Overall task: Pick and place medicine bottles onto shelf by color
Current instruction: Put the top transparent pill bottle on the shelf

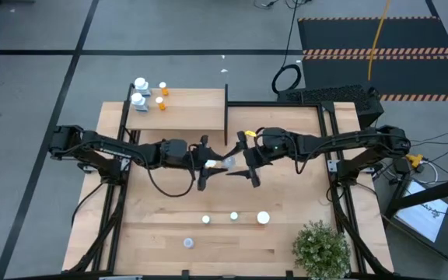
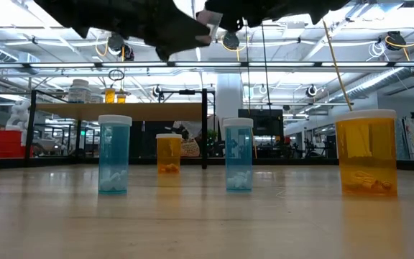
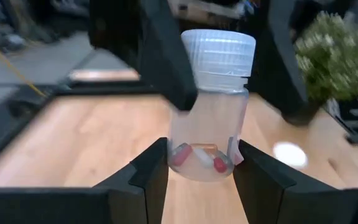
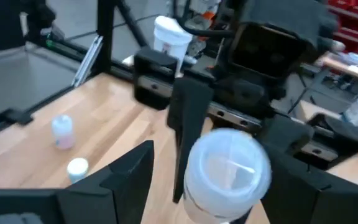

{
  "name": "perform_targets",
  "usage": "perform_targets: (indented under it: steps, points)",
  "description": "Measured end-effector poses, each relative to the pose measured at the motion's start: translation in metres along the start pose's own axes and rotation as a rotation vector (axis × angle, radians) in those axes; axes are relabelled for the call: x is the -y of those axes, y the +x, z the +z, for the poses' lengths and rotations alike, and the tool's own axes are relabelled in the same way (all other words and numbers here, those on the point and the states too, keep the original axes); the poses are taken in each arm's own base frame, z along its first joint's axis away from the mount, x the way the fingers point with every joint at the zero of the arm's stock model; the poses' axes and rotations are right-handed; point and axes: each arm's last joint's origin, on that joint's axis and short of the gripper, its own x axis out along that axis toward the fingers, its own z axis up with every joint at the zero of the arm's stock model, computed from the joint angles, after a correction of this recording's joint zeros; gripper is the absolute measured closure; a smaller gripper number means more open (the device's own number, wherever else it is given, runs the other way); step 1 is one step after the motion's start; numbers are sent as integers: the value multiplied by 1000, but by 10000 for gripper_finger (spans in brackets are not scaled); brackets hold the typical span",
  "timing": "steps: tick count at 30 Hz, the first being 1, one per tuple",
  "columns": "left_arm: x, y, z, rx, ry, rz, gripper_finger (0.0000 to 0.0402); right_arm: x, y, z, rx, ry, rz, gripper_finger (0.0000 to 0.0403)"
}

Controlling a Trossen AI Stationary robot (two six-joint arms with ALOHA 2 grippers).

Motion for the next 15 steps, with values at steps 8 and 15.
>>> perform_targets:
  steps: [8,15]
  points:
    - [6,-3,7,30,59,217,240,10,-2,4,19,79,-199,162]
    - [8,-5,12,81,69,335,239,11,-2,5,19,102,-246,159]
